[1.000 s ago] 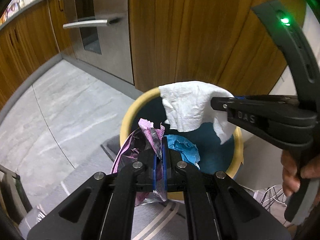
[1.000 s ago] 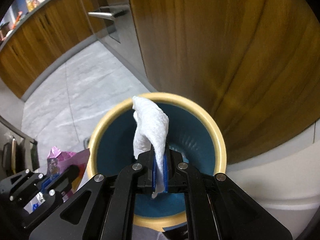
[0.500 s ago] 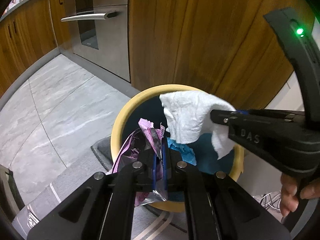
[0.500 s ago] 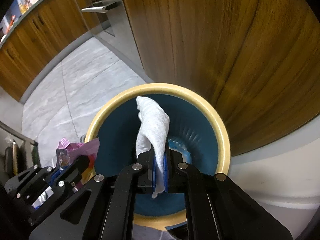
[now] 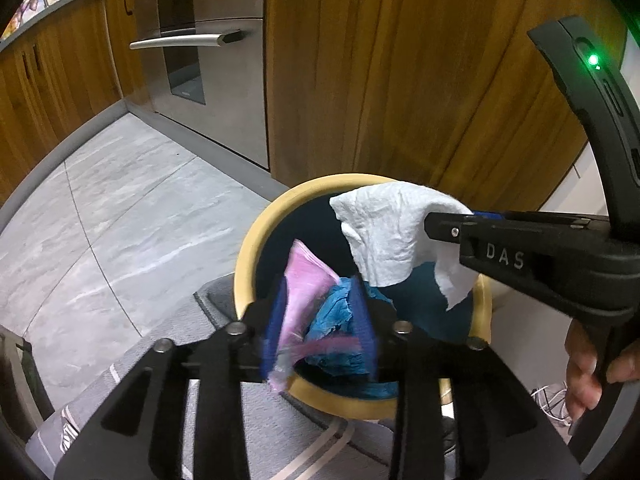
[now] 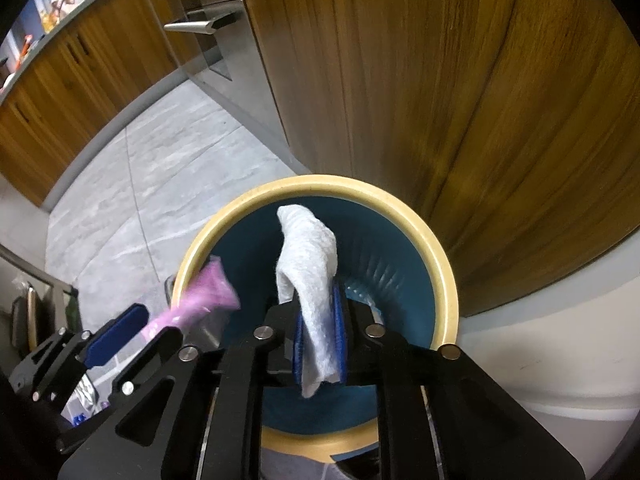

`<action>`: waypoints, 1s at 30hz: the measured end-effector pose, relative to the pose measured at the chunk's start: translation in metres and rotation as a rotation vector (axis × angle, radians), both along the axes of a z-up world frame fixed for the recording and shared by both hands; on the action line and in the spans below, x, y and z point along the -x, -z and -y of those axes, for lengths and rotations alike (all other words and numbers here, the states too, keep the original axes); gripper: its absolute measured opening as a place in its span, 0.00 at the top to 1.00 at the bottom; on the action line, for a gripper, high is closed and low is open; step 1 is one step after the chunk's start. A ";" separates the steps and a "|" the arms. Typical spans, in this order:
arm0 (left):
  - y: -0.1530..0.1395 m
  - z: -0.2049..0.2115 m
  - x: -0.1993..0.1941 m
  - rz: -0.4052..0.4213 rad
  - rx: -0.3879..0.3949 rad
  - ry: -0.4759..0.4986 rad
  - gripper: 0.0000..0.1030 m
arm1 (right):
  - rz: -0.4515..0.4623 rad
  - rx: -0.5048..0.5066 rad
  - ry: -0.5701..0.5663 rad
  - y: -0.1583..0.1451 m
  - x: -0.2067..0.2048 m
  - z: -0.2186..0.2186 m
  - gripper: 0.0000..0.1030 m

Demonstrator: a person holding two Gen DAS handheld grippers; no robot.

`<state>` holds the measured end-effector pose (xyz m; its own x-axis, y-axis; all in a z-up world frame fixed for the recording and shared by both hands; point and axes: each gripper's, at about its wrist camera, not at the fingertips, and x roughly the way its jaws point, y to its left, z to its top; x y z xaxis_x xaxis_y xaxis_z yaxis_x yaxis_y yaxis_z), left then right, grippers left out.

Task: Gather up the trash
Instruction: 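Open both grippers over the teal bin to drop wipe and wrapper, then move both open grippers back over the trash on the mat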

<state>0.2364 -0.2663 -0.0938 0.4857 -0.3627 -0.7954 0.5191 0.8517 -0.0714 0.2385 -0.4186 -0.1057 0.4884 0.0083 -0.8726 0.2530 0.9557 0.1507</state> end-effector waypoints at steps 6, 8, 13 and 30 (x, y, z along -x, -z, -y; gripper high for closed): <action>-0.001 -0.011 0.007 0.018 -0.014 -0.021 0.45 | 0.015 -0.006 0.003 -0.003 0.000 0.000 0.61; -0.002 -0.018 0.011 0.017 -0.011 -0.035 0.41 | 0.021 -0.007 0.003 -0.005 0.001 0.000 0.51; -0.007 -0.038 0.018 0.028 0.002 -0.082 0.24 | 0.053 -0.036 0.014 -0.012 0.004 0.001 0.23; -0.048 -0.138 0.055 0.089 0.003 -0.267 0.06 | 0.167 0.021 -0.067 -0.039 0.010 -0.027 0.05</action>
<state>0.1819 -0.1284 -0.0458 0.6321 -0.2152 -0.7444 0.2809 0.9590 -0.0386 0.2287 -0.3911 -0.0670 0.6257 0.0278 -0.7795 0.1621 0.9729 0.1648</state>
